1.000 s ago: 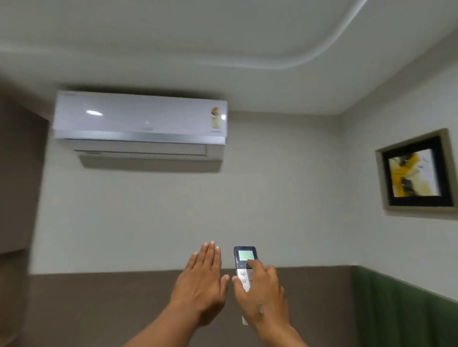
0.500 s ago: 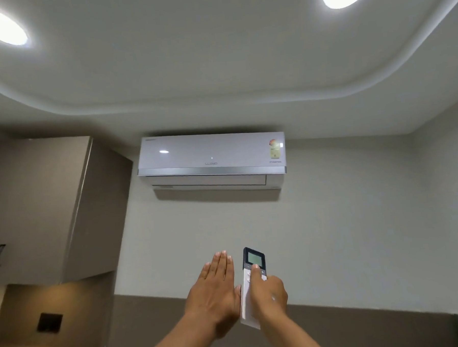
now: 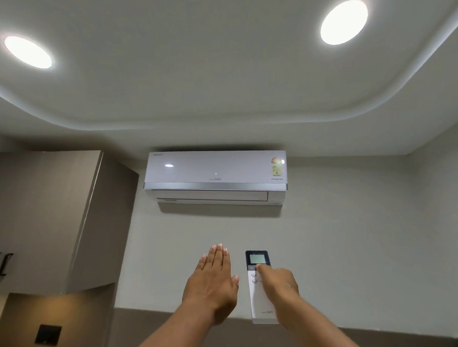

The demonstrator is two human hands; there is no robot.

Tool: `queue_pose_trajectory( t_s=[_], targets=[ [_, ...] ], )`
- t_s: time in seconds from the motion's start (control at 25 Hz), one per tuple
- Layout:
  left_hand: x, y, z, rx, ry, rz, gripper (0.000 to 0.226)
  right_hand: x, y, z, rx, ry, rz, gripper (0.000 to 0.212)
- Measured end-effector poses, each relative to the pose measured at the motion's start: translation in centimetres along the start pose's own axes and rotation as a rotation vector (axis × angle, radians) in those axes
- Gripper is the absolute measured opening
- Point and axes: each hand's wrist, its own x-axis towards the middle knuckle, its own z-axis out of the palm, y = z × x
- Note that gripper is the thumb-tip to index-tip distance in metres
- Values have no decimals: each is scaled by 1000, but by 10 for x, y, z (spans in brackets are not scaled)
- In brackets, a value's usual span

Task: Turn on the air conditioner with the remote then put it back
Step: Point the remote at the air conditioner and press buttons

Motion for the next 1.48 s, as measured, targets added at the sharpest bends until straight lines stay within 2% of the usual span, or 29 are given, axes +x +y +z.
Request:
queue_pose_trajectory(
  t_s=[0.36, 1.2, 1.48],
  targets=[
    [-17, -13, -15, 35, -15, -20, 66, -19, -13, 6, -42, -87, -40, 21],
    [-15, -14, -18, 64, -3, -22, 65, -4, -8, -9, -10, -69, -75, 13],
    [-10, -2, -14, 66, -6, -16, 65, -1, -7, -21, -10, -47, -78, 21]
  ],
)
